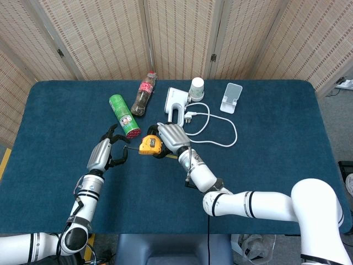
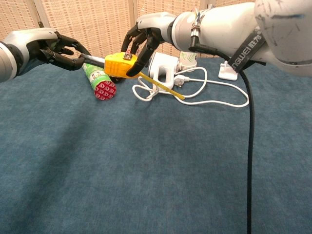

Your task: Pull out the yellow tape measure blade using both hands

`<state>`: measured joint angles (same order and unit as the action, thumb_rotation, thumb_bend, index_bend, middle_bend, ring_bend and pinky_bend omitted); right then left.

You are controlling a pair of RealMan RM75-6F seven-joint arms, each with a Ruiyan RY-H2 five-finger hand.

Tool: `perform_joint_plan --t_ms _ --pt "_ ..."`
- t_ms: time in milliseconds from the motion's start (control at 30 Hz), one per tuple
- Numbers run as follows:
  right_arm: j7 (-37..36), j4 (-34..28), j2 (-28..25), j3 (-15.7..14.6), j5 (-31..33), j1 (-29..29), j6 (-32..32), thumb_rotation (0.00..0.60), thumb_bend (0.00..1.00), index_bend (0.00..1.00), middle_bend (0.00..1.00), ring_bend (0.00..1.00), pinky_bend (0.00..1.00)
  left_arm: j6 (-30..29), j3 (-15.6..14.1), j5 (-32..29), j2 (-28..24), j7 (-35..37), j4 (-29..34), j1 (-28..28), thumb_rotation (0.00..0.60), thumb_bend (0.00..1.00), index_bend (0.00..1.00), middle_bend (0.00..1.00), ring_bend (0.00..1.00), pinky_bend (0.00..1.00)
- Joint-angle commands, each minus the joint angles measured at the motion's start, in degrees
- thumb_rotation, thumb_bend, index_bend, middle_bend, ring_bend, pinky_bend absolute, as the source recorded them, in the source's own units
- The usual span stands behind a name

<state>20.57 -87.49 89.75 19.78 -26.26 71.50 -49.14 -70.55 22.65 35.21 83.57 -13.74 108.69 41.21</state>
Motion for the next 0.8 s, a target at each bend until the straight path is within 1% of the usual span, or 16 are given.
perform_joint_plan --t_ms 33,167,300,533,800 --pt "0.11 -0.03 -0.04 -0.09 0.07 -0.03 -0.04 0.6 0.23 0.53 0.5 0.54 0.18 -0.14 0.1 0.34 0.18 0.44 -0.11 -0.14 0.6 0.57 0.46 0.0 0.0 0.01" --pt "0.39 -0.04 0.0 -0.3 0.18 -0.04 -0.14 0.6 0.23 0.53 0.5 0.54 0.18 -0.3 0.4 0.73 0.64 1.17 -0.47 -0.23 0.6 0.57 0.51 0.0 0.0 0.01" --pt "0.38 -0.09 0.02 -0.14 0.16 -0.05 -0.34 0.6 0.23 0.53 0.5 0.54 0.18 -0.2 0.58 0.77 0.98 1.5 -0.88 -0.21 0.6 0.57 0.58 0.02 0.0 0.01" --pt "0.15 -0.3 0.04 0.25 0.05 -0.1 -0.49 0.6 0.23 0.53 0.5 0.54 0.18 -0.61 0.6 1.54 1.91 1.72 -1.82 -0.12 0.6 0.57 0.6 0.04 0.0 0.01" --pt "-0.28 -0.44 -0.17 0.35 -0.37 -0.54 -0.64 0.6 0.23 0.53 0.5 0.54 0.18 -1.3 0.85 2.52 3.17 2.42 -3.54 -0.3 0.6 0.57 0.66 0.08 0.0 0.01"
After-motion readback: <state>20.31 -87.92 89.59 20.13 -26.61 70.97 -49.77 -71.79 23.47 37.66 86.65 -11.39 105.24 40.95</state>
